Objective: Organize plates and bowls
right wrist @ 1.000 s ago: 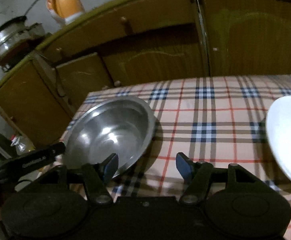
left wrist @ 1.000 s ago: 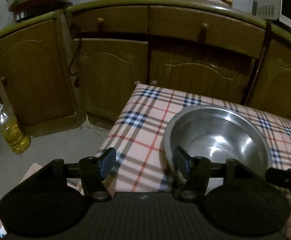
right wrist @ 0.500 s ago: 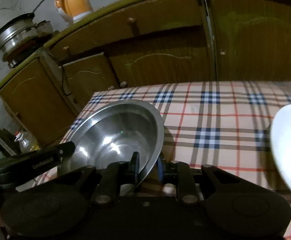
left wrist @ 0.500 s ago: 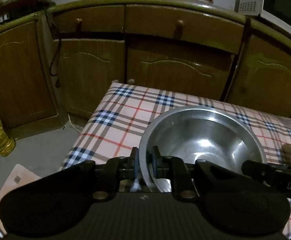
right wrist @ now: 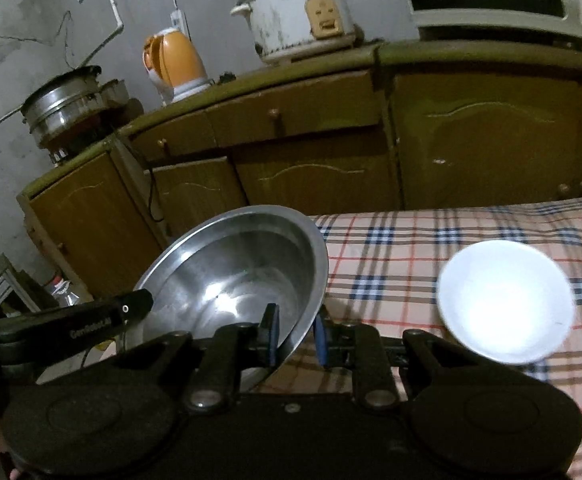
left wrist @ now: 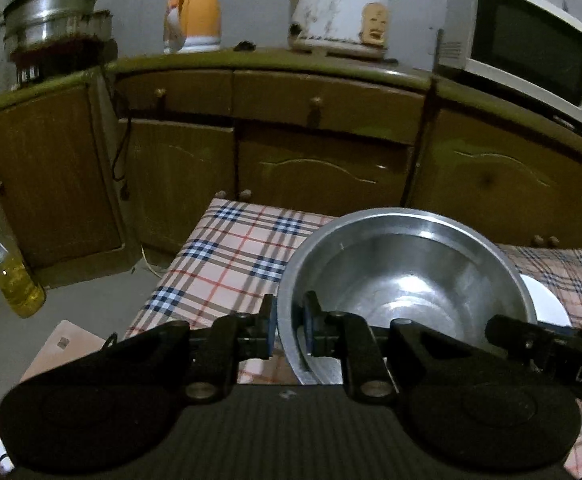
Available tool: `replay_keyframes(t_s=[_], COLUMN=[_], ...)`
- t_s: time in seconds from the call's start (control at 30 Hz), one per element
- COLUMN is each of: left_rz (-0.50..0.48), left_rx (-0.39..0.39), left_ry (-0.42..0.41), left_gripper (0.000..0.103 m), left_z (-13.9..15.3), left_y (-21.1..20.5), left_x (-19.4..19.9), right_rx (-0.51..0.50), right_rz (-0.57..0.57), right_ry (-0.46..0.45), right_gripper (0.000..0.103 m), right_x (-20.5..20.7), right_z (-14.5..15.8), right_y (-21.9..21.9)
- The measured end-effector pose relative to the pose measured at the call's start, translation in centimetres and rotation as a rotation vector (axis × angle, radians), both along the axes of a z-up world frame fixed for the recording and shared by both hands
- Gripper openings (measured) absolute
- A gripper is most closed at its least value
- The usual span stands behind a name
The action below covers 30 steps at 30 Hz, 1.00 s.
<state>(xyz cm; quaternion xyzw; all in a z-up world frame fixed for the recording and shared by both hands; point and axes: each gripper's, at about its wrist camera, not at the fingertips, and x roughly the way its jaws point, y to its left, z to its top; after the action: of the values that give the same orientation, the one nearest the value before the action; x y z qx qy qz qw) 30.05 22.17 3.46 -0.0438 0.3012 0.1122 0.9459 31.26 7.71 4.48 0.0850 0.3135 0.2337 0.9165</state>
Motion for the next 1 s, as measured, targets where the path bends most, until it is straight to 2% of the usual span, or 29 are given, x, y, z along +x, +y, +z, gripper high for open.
replay_keyframes(t_s=[0.23,0.43,1.0], left_rz=[-0.052,-0.095,-0.238], left_rx=[0.033,0.035,0.003], left_ry=[-0.033,-0.039,0.017], left_gripper=[0.016,0.016,0.016], left_z=[1.7,1.0,-4.4], left_y=[-4.4,-8.2,-18.1], left_x=[-3.6,-6.3,-11.0], right_rx=[0.004,0.001,-0.017], right_rz=[-0.038,-0.083,-0.237], right_ry=[-0.045,-0.072,-0.026], right_gripper=[0.025,0.024,0.024], right_x=[-5.1,-9.2,-16.7], right_z=[1.9,2.2,-3.7], right_y=[-4.9,-9.1,-20.3])
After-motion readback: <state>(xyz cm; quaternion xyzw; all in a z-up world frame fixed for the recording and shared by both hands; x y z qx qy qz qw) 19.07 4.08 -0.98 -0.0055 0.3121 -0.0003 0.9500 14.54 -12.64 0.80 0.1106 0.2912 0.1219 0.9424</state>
